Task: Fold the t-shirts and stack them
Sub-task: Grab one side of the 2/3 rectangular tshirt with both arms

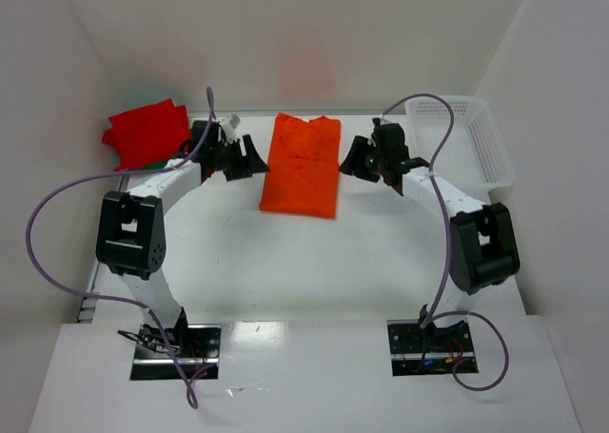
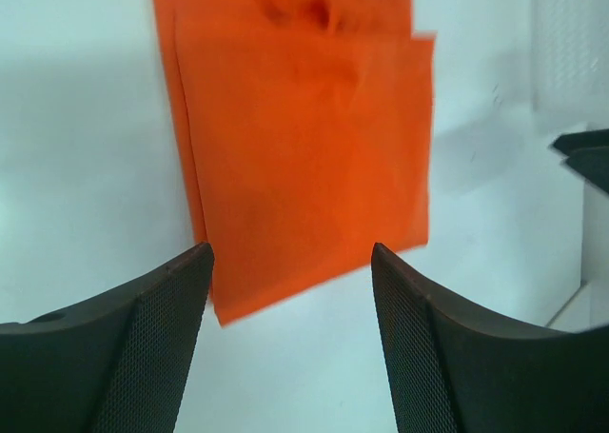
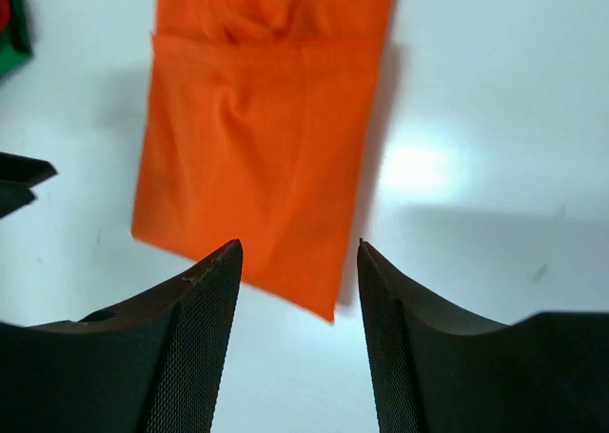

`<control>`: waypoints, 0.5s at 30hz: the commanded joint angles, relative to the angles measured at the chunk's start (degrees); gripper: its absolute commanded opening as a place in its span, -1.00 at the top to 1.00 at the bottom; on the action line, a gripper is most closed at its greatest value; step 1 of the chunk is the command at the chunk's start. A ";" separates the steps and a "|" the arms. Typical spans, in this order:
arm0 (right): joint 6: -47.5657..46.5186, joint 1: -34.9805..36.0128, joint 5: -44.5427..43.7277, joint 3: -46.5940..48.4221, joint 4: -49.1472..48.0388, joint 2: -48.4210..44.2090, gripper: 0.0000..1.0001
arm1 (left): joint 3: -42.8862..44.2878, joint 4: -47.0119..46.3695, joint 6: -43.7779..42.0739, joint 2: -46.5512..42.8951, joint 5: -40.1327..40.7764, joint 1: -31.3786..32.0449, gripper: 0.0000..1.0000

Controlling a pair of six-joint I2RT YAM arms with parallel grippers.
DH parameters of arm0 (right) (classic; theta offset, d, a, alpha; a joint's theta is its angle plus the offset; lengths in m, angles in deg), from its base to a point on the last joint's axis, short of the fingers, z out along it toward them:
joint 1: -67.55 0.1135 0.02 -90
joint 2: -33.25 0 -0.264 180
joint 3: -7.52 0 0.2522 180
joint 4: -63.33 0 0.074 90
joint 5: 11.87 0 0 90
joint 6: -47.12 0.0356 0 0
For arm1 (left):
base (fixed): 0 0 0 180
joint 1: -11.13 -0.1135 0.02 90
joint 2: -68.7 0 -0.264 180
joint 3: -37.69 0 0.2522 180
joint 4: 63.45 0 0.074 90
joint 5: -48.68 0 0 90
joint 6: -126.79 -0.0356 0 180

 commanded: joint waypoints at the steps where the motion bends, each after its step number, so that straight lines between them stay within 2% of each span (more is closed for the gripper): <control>1: 1.24 0.71 0.28 -8.56 -1.76 -3.71 -0.15 | -6.08 2.18 -1.27 -1.70 -0.48 2.26 -0.51; 8: 5.10 6.95 -0.86 -16.40 -2.81 -6.18 -0.15 | -17.15 -0.80 5.59 -4.69 4.97 2.89 -0.51; 14: 5.63 7.57 0.37 -16.50 -4.74 -2.31 -0.15 | -16.48 -3.88 5.59 -1.71 2.95 2.89 -0.43; 15: 5.63 7.57 0.89 -16.50 -4.75 -1.53 -0.15 | -16.47 -4.41 5.59 -0.75 2.95 2.89 -0.35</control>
